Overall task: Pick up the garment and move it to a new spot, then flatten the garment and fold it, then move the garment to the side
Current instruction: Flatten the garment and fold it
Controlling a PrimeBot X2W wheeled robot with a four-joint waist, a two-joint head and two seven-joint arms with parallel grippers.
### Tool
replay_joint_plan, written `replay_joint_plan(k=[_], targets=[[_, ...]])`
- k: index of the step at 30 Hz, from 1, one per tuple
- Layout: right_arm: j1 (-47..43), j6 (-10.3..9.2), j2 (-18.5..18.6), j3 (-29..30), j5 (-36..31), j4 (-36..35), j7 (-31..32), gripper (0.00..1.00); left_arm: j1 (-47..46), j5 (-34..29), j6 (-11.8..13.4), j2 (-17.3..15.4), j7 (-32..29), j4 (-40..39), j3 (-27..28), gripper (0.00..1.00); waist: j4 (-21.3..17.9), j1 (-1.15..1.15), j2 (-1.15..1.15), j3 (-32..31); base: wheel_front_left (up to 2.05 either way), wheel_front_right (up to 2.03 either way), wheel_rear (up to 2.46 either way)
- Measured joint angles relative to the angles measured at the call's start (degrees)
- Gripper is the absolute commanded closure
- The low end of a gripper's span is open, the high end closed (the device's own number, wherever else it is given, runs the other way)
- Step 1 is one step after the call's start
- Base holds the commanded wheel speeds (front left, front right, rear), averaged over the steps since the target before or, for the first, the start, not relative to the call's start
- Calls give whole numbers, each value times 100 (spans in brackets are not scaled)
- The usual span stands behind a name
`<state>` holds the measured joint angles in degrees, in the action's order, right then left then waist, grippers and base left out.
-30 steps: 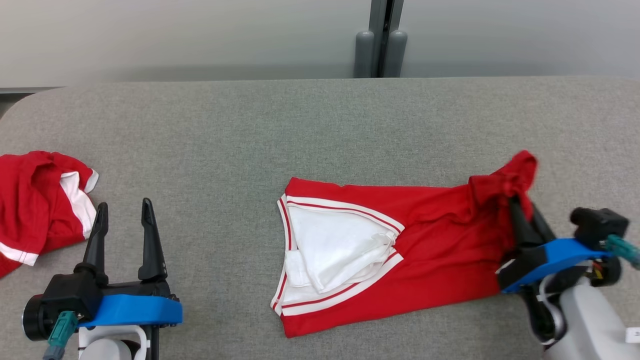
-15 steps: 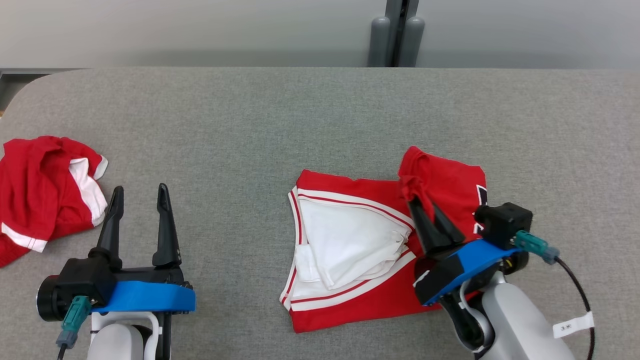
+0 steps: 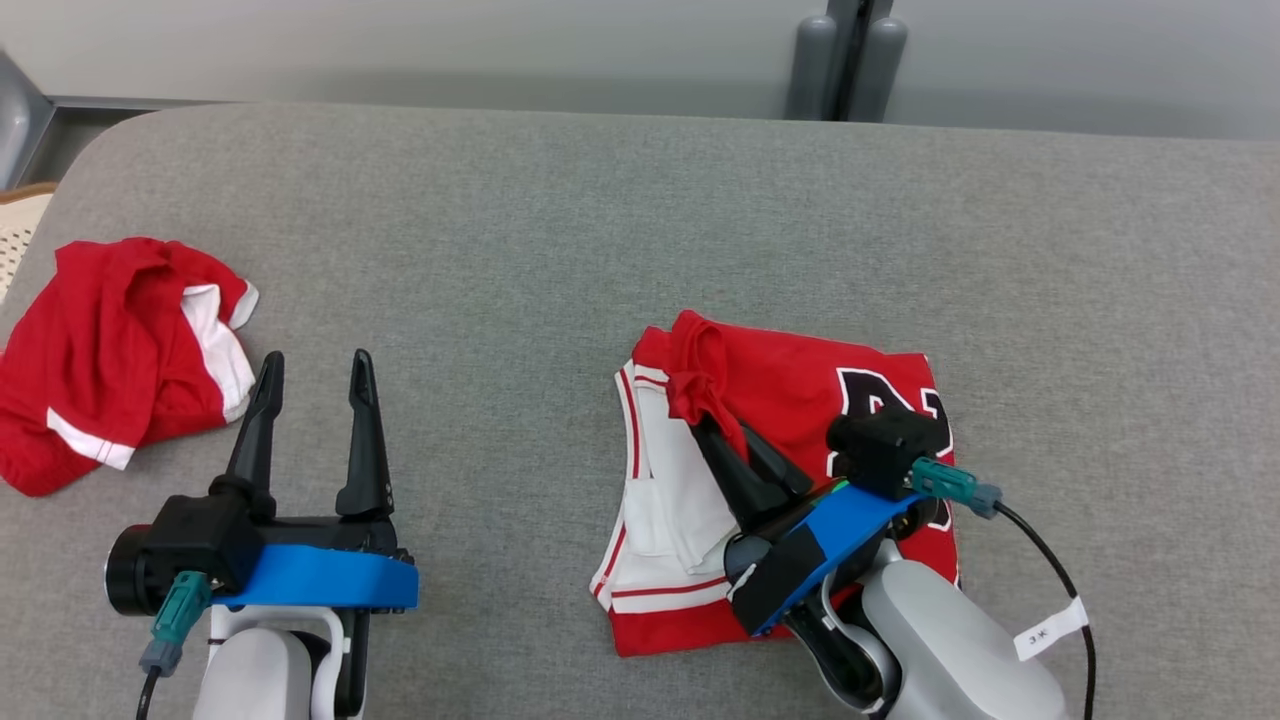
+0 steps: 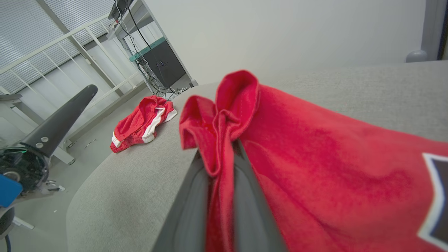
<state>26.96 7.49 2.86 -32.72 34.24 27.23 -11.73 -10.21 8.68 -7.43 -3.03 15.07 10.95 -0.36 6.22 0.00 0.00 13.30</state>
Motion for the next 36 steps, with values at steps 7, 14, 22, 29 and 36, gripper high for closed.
replay_joint_plan(k=[7,14,22,29,36], targets=[[218,0,-2,-328,255,513,-146,0,-37,55,0,4,0,26,-45,0,100,0,0,24,0,0,0],[345,0,-4,-189,35,604,-300,0,69,82,0,5,0,25,11,0,-97,0,0,-82,0,0,0],[2,0,178,1265,-1060,-121,-331,0,180,48,0,9,0,-35,26,0,-434,0,0,-305,0,0,0],[-752,0,310,2276,-1628,-809,-331,0,311,-13,0,9,0,-45,112,0,-632,0,0,-488,0,0,0],[-1441,0,230,2862,-1892,-1204,-332,0,507,-132,0,10,0,-23,197,0,-744,0,0,-656,0,0,0]])
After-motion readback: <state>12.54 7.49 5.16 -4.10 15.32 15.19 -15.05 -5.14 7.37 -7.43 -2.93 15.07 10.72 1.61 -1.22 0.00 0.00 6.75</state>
